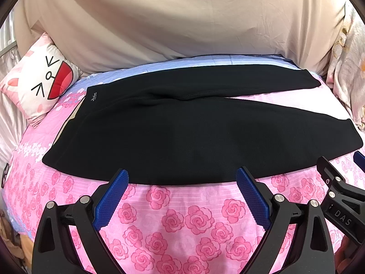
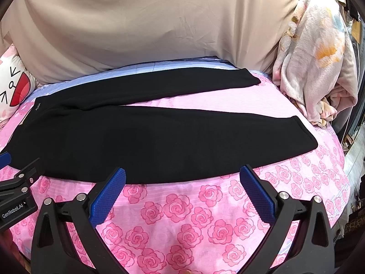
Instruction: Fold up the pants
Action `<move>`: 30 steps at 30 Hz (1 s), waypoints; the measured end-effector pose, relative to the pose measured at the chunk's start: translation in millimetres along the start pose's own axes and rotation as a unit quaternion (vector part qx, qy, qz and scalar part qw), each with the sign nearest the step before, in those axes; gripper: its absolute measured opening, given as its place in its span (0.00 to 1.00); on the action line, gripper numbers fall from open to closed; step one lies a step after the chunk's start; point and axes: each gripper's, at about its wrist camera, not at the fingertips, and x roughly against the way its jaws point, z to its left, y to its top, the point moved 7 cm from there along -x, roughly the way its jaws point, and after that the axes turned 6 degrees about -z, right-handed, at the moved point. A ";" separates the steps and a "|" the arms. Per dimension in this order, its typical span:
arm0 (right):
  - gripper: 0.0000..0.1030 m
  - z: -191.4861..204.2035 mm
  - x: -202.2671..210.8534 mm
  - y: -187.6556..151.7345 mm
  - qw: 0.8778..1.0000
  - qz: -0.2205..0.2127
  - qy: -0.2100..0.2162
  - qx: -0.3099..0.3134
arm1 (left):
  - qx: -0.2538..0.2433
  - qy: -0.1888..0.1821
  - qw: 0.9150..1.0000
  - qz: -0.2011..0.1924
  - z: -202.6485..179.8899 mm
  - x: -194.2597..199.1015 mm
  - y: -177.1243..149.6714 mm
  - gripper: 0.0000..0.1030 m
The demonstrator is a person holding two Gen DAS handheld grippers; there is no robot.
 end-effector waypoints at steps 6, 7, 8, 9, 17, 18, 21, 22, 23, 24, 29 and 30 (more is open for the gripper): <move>0.95 2.1 -6.9 -1.0 1.000 0.003 -0.004 0.007 | -0.005 0.003 1.000 -0.001 -0.7 -3.5 0.5 0.90; 0.95 2.1 -9.6 -1.1 1.000 0.004 -0.002 0.007 | -0.005 0.000 1.000 0.000 -0.8 -4.9 1.3 0.90; 0.95 1.9 -13.1 -0.4 1.000 0.006 0.000 0.009 | -0.004 -0.004 1.000 0.000 0.1 -6.4 2.7 0.90; 0.95 1.8 -16.0 0.4 1.000 0.006 0.004 0.010 | -0.003 -0.010 1.000 -0.003 2.3 -7.6 6.2 0.91; 0.95 -61.5 -94.4 81.3 0.999 -0.006 0.026 0.033 | 0.038 -0.012 0.997 -0.060 99.8 -57.4 102.5 0.92; 0.95 -72.4 -108.4 93.6 0.999 -0.006 0.021 0.039 | 0.046 0.012 0.997 -0.064 122.2 -71.6 117.6 0.92; 0.95 -117.5 -164.8 138.5 0.998 -0.010 -0.012 0.054 | 0.078 0.052 0.995 -0.030 194.6 -133.3 161.9 0.92; 0.95 -132.2 -183.4 151.0 0.998 -0.008 -0.021 0.055 | 0.088 0.059 0.994 -0.008 211.4 -153.2 162.9 0.92; 0.95 -150.5 -206.8 166.3 0.998 -0.006 -0.034 0.057 | 0.087 0.076 0.993 0.017 229.5 -175.7 165.8 0.92; 0.95 -163.6 -223.2 176.5 0.998 -0.003 -0.039 0.058 | 0.086 0.095 0.991 0.038 247.1 -197.2 164.8 0.92; 0.95 -221.3 -302.7 212.1 0.995 0.025 -0.069 0.065 | 0.103 0.159 0.980 0.065 314.4 -267.9 172.9 0.92; 0.95 -232.2 -319.1 216.6 0.995 0.034 -0.073 0.064 | 0.117 0.149 0.979 0.075 324.1 -279.6 173.4 0.92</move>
